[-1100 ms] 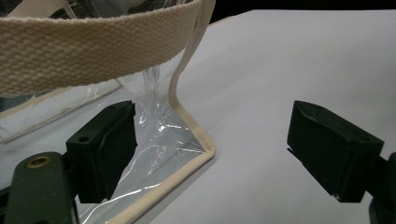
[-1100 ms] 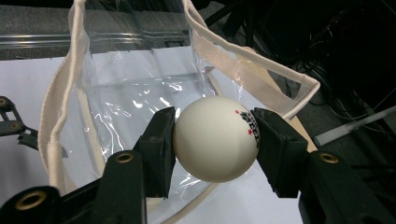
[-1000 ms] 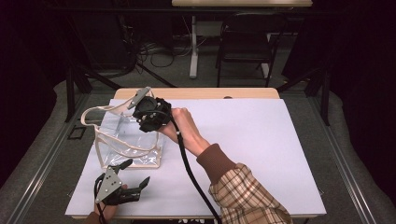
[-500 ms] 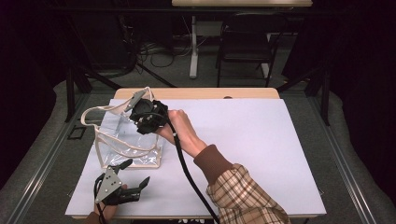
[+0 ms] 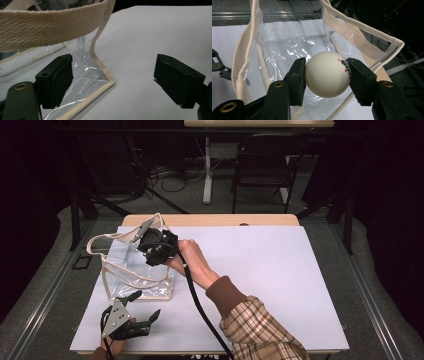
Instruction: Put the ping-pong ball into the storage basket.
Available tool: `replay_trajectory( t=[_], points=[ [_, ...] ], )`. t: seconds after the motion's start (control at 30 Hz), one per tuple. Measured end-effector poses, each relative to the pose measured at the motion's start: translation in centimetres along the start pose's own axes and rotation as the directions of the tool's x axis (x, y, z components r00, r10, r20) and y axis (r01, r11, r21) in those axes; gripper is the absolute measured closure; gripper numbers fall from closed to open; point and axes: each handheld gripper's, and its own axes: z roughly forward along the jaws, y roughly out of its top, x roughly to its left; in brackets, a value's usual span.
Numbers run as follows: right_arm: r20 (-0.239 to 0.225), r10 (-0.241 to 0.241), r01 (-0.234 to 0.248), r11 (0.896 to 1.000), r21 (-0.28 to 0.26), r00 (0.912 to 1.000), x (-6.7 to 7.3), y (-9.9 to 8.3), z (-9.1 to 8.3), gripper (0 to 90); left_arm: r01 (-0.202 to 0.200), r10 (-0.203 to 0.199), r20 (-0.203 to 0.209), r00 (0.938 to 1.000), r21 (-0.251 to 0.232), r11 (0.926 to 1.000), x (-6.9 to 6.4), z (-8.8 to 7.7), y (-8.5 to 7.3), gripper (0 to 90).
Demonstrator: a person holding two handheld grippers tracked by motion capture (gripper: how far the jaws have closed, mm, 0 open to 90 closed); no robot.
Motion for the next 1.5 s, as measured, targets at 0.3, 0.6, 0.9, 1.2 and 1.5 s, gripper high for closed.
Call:
replay_trajectory(
  t=[0.3,0.6,0.9,1.2,1.5],
  points=[
    [-0.006,-0.003,0.003,1.0,0.012,1.0,0.2,0.0,0.5,50.8,0.0,0.0,0.0,1.0,0.0,1.0,0.0,0.0,0.0,15.8],
    [-0.016,-0.003,0.003,1.0,0.027,0.9999,0.3,-0.1,1.0,50.7,-0.001,0.001,-0.002,1.0,0.001,1.0,0.0,0.0,0.0,15.8],
    [-0.025,-0.009,0.01,0.999,0.036,0.9997,0.7,-0.1,1.4,50.7,0.0,0.0,-0.002,1.0,-0.001,1.0,0.0,0.0,0.0,15.8],
    [-0.031,-0.016,0.017,0.999,0.046,0.9994,0.8,-0.1,1.6,50.7,-0.001,0.001,-0.001,1.0,0.001,1.0,0.0,0.0,0.0,15.8],
    [-0.038,-0.02,0.023,0.998,0.059,0.9991,1.0,-0.1,2.0,50.7,0.0,0.0,-0.001,1.0,0.001,1.0,0.0,0.0,0.0,15.8]
  ],
)
